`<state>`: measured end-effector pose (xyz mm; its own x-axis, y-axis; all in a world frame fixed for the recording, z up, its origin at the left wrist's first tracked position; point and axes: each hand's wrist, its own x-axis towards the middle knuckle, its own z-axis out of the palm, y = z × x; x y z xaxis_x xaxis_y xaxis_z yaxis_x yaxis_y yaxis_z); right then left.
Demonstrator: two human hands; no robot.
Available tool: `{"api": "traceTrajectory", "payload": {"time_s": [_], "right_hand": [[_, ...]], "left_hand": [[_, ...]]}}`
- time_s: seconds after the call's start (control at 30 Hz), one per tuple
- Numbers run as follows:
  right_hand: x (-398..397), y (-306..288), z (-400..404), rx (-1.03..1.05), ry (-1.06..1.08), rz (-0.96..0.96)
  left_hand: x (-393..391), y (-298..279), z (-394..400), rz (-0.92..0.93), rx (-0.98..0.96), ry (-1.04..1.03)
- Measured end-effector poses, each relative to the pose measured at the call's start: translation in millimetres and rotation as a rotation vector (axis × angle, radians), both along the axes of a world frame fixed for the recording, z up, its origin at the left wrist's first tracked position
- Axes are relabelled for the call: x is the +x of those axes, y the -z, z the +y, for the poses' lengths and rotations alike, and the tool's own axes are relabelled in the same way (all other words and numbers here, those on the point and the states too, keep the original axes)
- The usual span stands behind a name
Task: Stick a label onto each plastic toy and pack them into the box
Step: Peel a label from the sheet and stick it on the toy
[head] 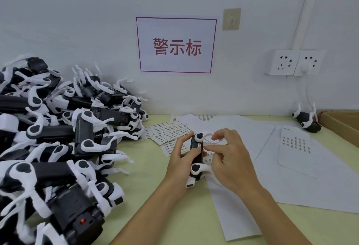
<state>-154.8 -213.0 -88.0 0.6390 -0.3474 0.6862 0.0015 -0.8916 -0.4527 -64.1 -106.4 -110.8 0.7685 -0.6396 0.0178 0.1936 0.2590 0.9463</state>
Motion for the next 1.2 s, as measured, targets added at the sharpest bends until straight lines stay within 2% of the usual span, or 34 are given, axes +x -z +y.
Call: {"api": "traceTrajectory", "payload": {"time_s": [0.17,0.33,0.5,0.73,0.93,1.03,1.2], "right_hand": [[-0.2,-0.9,-1.1,0.024,-0.029,-0.039],[0.4,2.3,-4.1,-0.025,-0.069,0.076],[0.5,2.9,-6.3,-0.094,-0.089,0.099],[-2.6,3.5,-8.1,-0.051,-0.155,0.048],[1.4,1.0,-3.7,0.193,-0.036,-0.213],[3.1,0.3,-4.0,0.391,-0.007,-0.121],[2.0,2.4,-1.0,0.691,-0.155,0.059]], "left_hand": [[3.5,1.4,-3.2,0.086,-0.077,0.031],[3.6,0.5,-3.0,0.144,-0.144,0.027],[3.5,1.9,-1.9,0.111,-0.134,0.016],[1.7,2.0,-0.1,0.057,-0.107,0.027],[2.5,2.2,-0.5,-0.015,-0.084,0.018],[0.4,0.7,-0.7,-0.052,-0.066,0.021],[0.1,0.6,0.6,-0.072,-0.044,0.061]]}}
